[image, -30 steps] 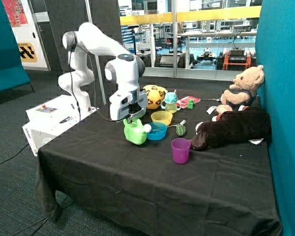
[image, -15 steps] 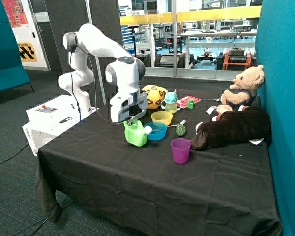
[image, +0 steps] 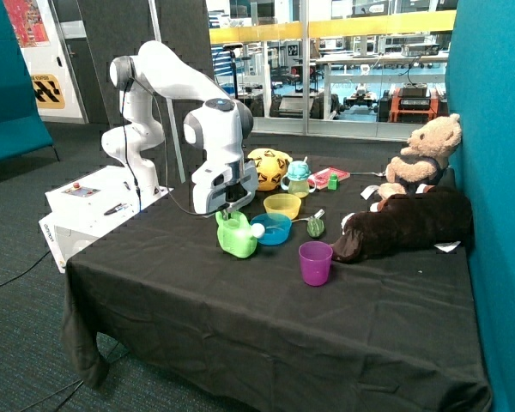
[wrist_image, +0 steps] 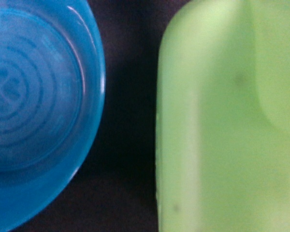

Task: Sort the balls from left to right in order of size

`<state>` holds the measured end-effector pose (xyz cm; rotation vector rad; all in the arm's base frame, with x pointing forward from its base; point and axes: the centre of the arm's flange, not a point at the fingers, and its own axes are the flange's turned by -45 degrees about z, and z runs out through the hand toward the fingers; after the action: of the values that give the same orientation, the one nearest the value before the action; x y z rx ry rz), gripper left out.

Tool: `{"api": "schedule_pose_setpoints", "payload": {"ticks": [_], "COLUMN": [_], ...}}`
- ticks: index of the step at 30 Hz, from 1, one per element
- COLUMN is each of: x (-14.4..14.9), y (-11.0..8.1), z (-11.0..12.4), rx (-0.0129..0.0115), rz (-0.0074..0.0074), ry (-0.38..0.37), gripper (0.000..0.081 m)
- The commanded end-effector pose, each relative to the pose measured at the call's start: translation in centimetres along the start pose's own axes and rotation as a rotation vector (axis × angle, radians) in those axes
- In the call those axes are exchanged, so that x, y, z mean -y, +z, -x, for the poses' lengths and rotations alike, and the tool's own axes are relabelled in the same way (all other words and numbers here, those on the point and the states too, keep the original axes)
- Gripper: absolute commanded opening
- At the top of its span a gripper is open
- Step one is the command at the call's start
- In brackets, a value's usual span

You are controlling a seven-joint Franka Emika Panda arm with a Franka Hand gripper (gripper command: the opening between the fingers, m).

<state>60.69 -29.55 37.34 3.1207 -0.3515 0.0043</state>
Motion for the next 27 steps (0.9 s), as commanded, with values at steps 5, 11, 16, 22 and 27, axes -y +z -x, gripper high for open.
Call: {"api": "schedule_pose_setpoints", "payload": {"ticks": [5, 11, 16, 22, 27], "x": [-0.4, -0.2, 0.0, 0.6, 1.4], "y": [-0.2, -0.3, -0.8, -1.7, -2.5], "z": [0.2, 0.4, 0.5, 0.7, 1.0], "rx": [0.0029, 0.0029, 0.0029, 0.0029, 0.0028], "rz": [-0.0008, -0.0008, -0.0008, -0.0008, -0.0009], "ry": [-0.001, -0.005, -0.004, -0.03, -0.043], "gripper": [0.0718, 0.0717, 0.0723, 0.0748, 0.0735]}}
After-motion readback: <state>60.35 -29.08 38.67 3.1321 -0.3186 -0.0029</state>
